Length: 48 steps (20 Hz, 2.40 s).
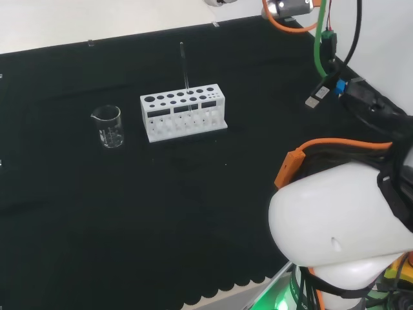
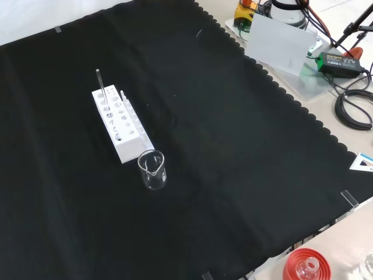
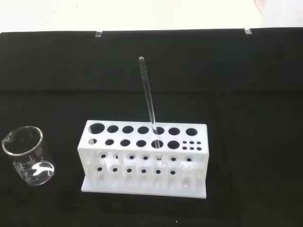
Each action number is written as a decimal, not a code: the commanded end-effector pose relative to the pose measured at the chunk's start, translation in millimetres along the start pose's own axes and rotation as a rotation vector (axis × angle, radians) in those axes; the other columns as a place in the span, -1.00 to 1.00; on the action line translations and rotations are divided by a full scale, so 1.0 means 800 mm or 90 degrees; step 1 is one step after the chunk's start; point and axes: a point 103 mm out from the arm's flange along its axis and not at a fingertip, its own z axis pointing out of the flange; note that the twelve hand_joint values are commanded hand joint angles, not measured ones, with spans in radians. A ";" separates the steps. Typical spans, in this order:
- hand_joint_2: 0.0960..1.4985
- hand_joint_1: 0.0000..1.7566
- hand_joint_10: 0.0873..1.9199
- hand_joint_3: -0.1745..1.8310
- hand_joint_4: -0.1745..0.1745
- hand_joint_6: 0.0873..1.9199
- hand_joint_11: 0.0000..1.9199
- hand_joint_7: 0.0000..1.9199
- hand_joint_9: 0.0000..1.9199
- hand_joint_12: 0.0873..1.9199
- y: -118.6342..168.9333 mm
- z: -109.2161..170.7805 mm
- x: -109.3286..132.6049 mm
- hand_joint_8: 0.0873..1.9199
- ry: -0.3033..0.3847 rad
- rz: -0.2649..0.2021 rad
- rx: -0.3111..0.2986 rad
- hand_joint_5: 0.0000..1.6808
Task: Take the glass rod from the white test tube rack.
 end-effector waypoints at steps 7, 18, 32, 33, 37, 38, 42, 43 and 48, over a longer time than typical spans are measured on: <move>0.15 -0.42 -0.12 -0.46 -0.19 -1.00 -0.68 -0.78 -0.57 0.42 0.100 0.022 0.019 -0.17 0.021 -0.025 0.018 -0.67; 0.17 -0.47 -0.14 -0.45 -0.18 -1.00 -0.61 -0.72 -0.49 0.41 0.150 0.068 -0.037 -0.15 0.060 -0.057 0.046 -0.65; 0.19 -0.56 -0.17 -0.43 -0.15 -1.00 -0.53 -0.62 -0.40 0.38 0.232 0.137 -0.014 -0.15 0.033 -0.050 0.127 -0.64; 0.19 -0.56 -0.17 -0.43 -0.15 -1.00 -0.53 -0.62 -0.39 0.38 0.235 0.141 -0.015 -0.15 0.035 -0.052 0.128 -0.64; 0.19 -0.56 -0.17 -0.43 -0.15 -1.00 -0.51 -0.60 -0.38 0.38 0.243 0.157 -0.012 -0.14 0.038 -0.060 0.139 -0.63; 0.19 -0.56 -0.17 -0.43 -0.15 -1.00 -0.51 -0.60 -0.38 0.38 0.243 0.162 -0.013 -0.14 0.035 -0.067 0.139 -0.63; 0.19 -0.56 -0.17 -0.43 -0.16 -1.00 -0.49 -0.58 -0.36 0.38 0.248 0.171 -0.009 -0.14 0.036 -0.064 0.152 -0.63; 0.19 -0.56 -0.17 -0.43 -0.16 -1.00 -0.49 -0.58 -0.36 0.38 0.249 0.173 -0.007 -0.14 0.038 -0.064 0.154 -0.63; 0.19 -0.56 -0.18 -0.43 -0.16 -1.00 -0.47 -0.56 -0.35 0.37 0.251 0.182 -0.004 -0.13 0.037 -0.063 0.166 -0.63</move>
